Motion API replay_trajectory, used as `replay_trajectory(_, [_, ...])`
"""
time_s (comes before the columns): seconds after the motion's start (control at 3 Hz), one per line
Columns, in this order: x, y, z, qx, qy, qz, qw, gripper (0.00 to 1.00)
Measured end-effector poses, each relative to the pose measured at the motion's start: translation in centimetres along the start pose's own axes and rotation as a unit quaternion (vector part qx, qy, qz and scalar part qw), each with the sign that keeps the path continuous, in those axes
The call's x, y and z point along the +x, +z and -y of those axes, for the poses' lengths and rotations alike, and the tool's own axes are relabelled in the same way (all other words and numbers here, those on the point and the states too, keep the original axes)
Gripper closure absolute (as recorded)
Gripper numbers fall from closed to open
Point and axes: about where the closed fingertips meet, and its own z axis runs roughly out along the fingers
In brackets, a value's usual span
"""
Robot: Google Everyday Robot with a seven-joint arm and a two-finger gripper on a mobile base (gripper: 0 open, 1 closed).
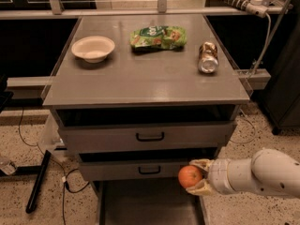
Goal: Place orange into bottom drawer
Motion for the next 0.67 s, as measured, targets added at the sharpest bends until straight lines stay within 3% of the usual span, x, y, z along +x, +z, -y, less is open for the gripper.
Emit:
replay_trajectory(0.33, [1.4, 3.2, -1.1, -0.028, 0.021, 0.004, 0.9994, 1.00])
replay_trajectory(0.67, [5.5, 9.1, -2.6, -0.061, 0.050, -0.004, 0.9968, 1.00])
